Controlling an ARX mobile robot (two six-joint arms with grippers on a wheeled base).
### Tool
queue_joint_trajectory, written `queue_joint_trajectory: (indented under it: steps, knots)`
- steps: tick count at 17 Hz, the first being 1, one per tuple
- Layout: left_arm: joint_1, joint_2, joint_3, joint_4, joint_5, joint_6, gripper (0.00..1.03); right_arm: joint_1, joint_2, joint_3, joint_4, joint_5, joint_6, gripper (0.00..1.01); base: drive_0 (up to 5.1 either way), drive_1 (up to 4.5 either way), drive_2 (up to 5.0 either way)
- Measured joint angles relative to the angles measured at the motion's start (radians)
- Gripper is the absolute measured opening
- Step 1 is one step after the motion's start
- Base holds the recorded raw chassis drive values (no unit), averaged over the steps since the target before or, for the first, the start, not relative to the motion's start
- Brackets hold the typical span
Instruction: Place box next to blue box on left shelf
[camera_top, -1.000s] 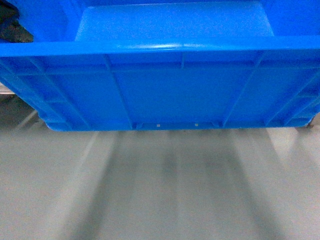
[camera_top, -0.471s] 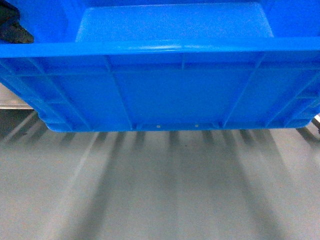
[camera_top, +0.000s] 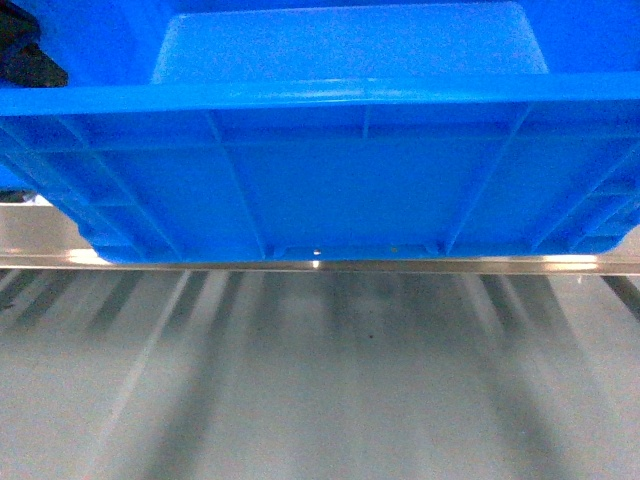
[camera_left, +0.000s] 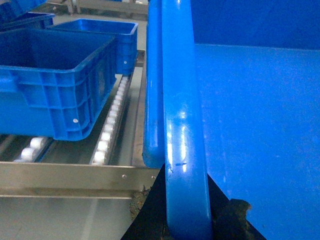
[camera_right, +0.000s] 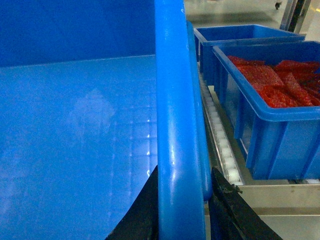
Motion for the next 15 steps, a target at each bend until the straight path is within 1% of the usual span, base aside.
queue_joint_trajectory:
  steps: [15]
  knots:
    - [-0.002, 0.000, 0.000, -0.001, 0.000, 0.000, 0.08, 0.000, 0.000, 0.000, -0.003, 0.002, 0.000, 0.19, 0.2, 4.37, -4.0]
